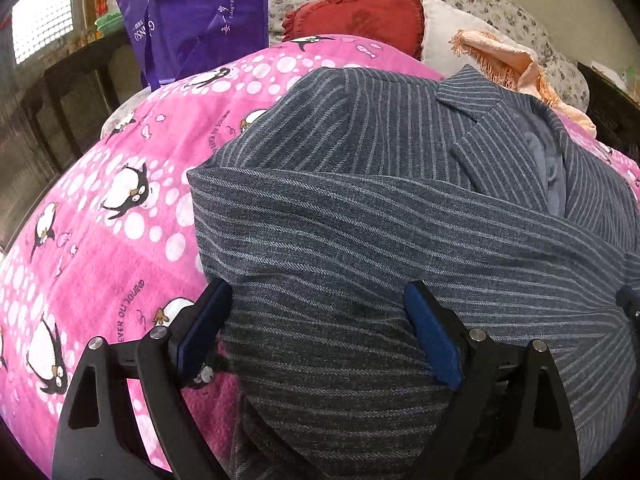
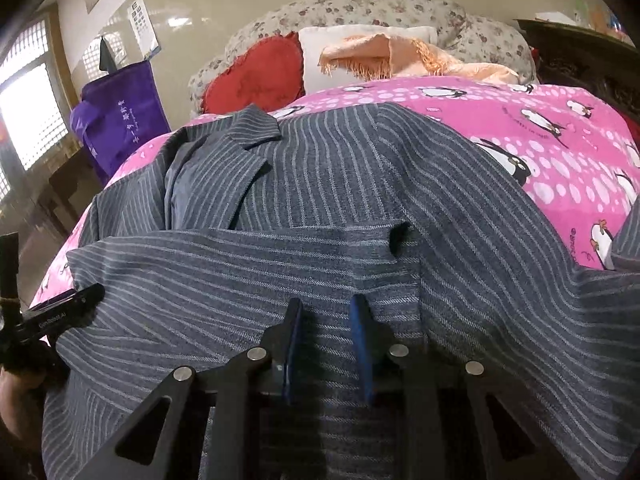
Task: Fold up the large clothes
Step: 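Grasp the other sleeve cuff with the right tool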
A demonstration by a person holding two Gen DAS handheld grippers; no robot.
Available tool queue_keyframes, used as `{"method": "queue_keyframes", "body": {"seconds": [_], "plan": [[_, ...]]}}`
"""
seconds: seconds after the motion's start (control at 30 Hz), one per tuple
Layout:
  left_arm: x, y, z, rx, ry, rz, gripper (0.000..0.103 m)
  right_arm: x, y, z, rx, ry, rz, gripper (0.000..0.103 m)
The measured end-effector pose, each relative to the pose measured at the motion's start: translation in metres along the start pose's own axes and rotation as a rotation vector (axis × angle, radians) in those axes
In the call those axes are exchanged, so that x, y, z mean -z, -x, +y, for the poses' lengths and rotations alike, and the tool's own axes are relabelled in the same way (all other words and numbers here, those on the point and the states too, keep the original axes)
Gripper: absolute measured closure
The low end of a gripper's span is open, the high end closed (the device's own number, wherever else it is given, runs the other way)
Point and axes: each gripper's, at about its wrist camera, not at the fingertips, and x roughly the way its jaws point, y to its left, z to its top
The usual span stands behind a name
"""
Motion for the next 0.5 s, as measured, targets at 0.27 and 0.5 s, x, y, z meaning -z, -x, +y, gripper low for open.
{"method": "queue_keyframes", "body": {"seconds": [0.27, 0.5], "plan": [[0.0, 0.0, -0.003, -0.017, -0.009, 0.0, 0.012, 0.0, 0.004, 0.002, 0.009, 0.007, -0.003, 0.08], [0.0, 0.0, -0.006, -0.017, -0.007, 0.0, 0.012, -0.044, 0.11, -0.048, 0.066, -0.004, -0.158, 0.074]]}}
